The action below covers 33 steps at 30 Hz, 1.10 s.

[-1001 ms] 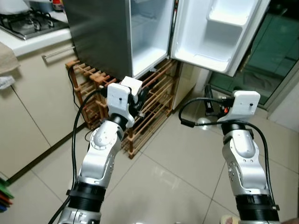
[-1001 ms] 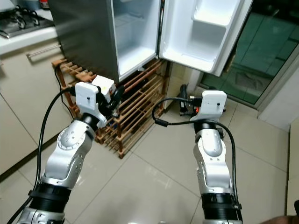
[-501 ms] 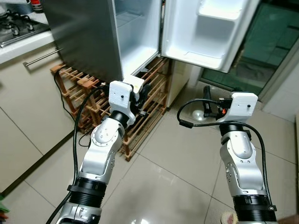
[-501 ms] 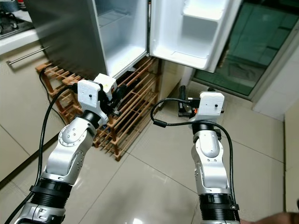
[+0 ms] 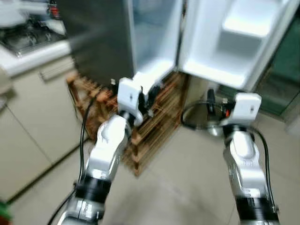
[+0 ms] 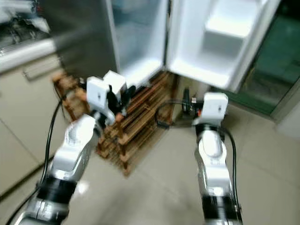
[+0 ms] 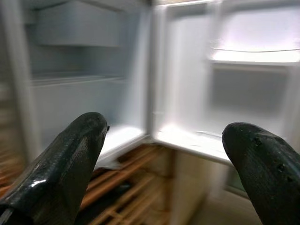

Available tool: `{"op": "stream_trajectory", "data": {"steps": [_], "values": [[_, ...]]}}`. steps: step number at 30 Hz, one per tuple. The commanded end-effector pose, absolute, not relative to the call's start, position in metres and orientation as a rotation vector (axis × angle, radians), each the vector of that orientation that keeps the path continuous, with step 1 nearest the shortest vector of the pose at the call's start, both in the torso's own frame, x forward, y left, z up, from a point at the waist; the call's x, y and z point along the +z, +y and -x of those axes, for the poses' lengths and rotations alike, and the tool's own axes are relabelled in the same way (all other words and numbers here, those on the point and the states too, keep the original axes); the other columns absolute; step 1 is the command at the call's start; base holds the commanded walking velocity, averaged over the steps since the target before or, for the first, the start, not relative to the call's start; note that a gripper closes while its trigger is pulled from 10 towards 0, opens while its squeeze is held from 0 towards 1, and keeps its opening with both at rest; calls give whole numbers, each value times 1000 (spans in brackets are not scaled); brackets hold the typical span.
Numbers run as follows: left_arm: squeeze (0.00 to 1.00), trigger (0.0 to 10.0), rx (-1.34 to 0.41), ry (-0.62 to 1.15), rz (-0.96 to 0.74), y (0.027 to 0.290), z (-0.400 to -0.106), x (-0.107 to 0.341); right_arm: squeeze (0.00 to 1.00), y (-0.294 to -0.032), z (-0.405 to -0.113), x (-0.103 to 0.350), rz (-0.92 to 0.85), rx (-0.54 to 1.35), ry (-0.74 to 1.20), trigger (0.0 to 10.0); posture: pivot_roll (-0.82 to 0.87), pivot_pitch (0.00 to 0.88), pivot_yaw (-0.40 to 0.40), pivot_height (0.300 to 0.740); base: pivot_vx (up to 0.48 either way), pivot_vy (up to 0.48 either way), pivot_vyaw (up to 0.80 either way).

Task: Restocking fridge

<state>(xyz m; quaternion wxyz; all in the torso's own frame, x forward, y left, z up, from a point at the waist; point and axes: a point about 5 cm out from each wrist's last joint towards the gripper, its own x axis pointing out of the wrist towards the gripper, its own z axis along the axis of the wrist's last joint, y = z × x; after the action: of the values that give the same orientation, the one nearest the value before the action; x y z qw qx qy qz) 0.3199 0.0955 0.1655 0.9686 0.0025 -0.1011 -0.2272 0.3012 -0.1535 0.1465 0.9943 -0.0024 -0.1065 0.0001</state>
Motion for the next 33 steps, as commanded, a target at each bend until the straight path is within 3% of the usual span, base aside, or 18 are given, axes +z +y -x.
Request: {"op": "stream_trajectory", "data": {"steps": [1,11,25,33], "values": [[0,10000,-499,-225,-3,84,-320,171,47,-165,-301,148,24,-34,-221,10000,-117,0,16,740,424,0,0],[0,10000,-530,-237,-6,81,-319,171,47,-164,-301,147,23,-37,-214,10000,-122,0,20,740,407,-139,0],[0,10000,-516,-238,3,81,-320,171,43,-165,-301,145,34,-36,-199,10000,-126,0,12,740,379,-291,-786],[0,10000,-466,-212,51,85,-323,168,47,-173,-295,144,7,-64,-208,10000,-133,0,5,740,408,-136,0]]}}
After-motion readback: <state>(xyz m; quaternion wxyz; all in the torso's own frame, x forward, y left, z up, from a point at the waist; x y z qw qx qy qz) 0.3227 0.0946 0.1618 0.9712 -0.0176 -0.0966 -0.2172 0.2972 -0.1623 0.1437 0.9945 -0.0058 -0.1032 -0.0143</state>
